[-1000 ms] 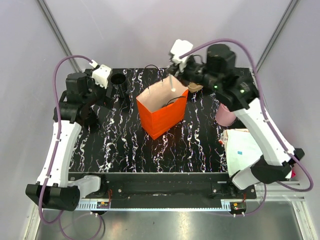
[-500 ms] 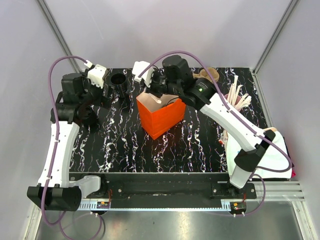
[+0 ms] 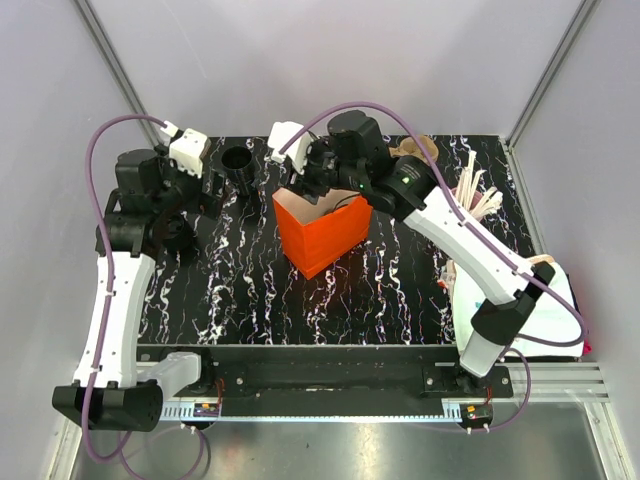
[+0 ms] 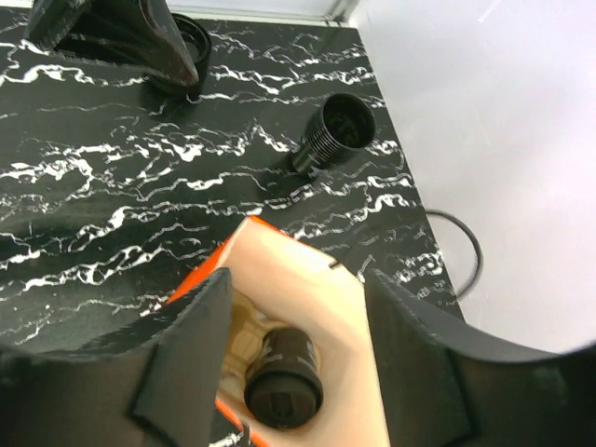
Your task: Pack the takeout coffee
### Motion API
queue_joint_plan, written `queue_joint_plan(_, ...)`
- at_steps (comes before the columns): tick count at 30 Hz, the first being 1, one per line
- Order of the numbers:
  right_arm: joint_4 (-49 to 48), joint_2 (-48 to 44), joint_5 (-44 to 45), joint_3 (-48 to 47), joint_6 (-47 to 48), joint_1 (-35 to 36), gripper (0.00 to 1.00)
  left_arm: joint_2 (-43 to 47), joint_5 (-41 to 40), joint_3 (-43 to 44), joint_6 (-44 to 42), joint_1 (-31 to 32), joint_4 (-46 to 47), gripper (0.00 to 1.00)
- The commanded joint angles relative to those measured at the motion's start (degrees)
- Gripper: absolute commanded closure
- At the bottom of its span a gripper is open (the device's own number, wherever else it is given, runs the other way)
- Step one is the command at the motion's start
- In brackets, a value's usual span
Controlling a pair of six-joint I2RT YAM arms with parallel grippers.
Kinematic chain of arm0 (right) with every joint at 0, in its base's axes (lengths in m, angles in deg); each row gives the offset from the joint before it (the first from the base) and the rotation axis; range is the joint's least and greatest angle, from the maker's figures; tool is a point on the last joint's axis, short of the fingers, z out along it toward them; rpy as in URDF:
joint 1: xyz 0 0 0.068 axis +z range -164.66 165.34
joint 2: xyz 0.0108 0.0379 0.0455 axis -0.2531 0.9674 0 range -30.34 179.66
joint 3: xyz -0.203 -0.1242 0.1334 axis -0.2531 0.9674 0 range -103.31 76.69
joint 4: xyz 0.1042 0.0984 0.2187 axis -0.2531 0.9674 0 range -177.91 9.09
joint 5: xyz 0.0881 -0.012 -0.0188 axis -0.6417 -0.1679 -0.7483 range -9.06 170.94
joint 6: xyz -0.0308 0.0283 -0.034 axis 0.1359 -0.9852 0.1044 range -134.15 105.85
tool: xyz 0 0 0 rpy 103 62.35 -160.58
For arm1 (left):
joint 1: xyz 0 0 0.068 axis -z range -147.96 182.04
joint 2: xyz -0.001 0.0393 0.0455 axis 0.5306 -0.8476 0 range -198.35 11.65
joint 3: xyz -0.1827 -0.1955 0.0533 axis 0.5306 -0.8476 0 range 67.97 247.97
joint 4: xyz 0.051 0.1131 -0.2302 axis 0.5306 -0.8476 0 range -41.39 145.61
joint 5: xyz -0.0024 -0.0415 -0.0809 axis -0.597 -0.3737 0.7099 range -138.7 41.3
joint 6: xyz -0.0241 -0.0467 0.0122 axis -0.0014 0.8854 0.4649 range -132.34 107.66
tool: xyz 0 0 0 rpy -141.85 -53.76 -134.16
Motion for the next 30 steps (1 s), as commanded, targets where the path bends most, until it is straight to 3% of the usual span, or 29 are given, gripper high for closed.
queue_joint_plan(1,1.71,-5.81,3.21,-3.05,-2.7,0.34,0.31,3.76,-0.37,-0.42,0.92,-0.51,5.27,0.01)
queue_joint_plan(3,2.85,-7.65,5.31,-2.44,-2.88,0.26,0.25,4.64,0.16,-0.86,0.39,-0.59,6.15,0.01)
queue_joint_plan(4,3.03,-8.27,6.71,-2.0,-3.06,0.25,0.14,5.17,0.94,-0.77,-0.22,-0.51,5.81,0.01)
queue_joint_plan(7,3.2,-11.17,9.19,0.11,-3.93,-1.84,0.01,6.05,5.25,-0.16,-3.12,-0.68,4.4,0.01)
queue_joint_plan(12,3.12,-15.21,0.86,0.38,-10.43,-16.67,0.0,6.32,10.17,-0.16,-3.13,-1.47,6.24,0.01)
queue_joint_plan(16,2.68,-18.72,-0.04,3.36,-11.06,-23.64,0.0,4.83,11.85,0.02,-1.56,-1.56,9.05,0.01)
queue_joint_plan(24,-1.09,-22.69,-1.09,12.32,-15.88,-38.84,0.0,3.77,5.79,0.63,4.6,-2.79,15.12,0.01)
queue_joint_plan(28,-4.52,-25.67,-5.04,18.2,-19.93,-52.09,0.0,3.68,3.95,2.56,6.18,-2.97,15.03,0.01)
queue_joint_plan(30,-5.67,-26.82,-5.31,19.62,-20.81,-55.02,0.0,3.59,3.24,3.62,6.89,-2.97,14.42,0.01)
